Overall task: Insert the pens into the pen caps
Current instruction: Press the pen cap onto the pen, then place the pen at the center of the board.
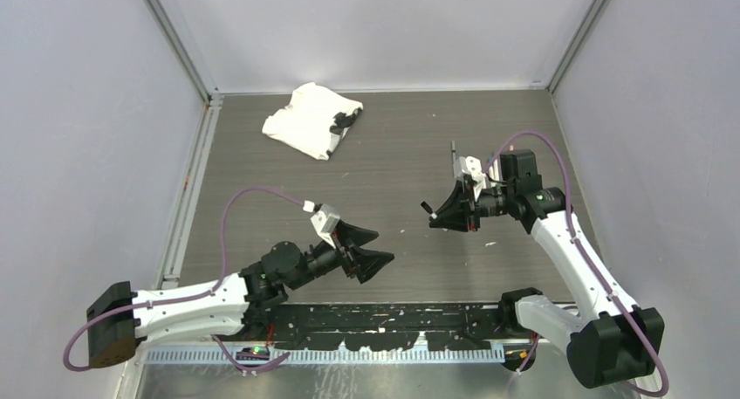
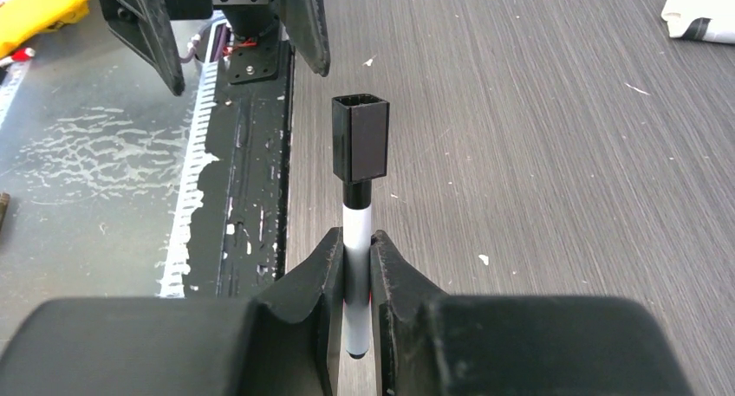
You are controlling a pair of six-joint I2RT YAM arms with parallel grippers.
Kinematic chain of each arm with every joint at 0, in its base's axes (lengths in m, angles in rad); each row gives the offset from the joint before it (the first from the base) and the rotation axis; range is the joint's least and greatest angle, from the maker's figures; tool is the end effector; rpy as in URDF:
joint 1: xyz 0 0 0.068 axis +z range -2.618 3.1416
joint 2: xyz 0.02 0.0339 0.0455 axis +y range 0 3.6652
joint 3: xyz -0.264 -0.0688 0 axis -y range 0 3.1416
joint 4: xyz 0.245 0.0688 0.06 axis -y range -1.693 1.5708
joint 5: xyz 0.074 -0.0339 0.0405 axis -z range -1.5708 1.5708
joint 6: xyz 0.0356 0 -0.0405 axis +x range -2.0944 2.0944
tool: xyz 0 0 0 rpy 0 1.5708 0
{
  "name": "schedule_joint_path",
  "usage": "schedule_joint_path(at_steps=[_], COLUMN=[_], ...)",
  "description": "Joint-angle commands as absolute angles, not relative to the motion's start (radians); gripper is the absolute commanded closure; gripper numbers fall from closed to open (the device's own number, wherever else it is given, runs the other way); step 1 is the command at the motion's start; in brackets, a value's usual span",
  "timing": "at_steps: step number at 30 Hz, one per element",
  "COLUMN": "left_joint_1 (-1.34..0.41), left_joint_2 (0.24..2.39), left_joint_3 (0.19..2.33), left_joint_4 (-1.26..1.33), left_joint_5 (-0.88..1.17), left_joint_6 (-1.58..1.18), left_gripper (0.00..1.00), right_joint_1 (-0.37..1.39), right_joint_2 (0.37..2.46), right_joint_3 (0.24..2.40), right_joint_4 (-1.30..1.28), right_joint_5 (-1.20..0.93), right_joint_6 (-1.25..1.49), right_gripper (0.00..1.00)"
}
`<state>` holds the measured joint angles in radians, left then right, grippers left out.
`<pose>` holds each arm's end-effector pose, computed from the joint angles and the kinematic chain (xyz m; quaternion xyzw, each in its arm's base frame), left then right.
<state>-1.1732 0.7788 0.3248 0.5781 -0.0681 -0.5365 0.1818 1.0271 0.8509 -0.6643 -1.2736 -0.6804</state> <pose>0.0747 -0.1717 0.2590 0.1828 0.6363 -0.5504 0.5087 0.1822 0.0681 0.2927 -0.5067 0.5936 0.4674 0.4153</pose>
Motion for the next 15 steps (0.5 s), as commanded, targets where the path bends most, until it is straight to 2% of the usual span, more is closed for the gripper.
schedule_joint_path(at_steps=[1, 6, 10, 15], left_joint_1=[-1.173, -1.174, -1.173, -1.173], left_joint_2=[0.755, 0.74, 0.728, 0.716], left_joint_3=[0.282, 0.219, 0.183, 0.149], left_joint_4=[0.613, 0.611, 0.626, 0.63], left_joint_5=[-0.161, -0.269, -0.284, -0.284], left_joint_6=[-0.496, -0.514, -0.527, -0.564], left_gripper=[0.21, 0.1, 0.09, 0.09], right_joint_1=[0.164, 0.158, 0.132, 0.097], right_joint_2=[1.023, 1.084, 1.154, 1.287], right_joint_3=[0.873, 0.817, 0.794, 0.81], right_joint_4=[-0.66, -0.409, -0.243, -0.154], right_joint_5=[-1.245, -0.984, -0.667, -0.315], right_joint_6=[-0.72, -0.465, -0.261, -0.054], right_gripper=[0.98, 0.98, 0.98, 0.96])
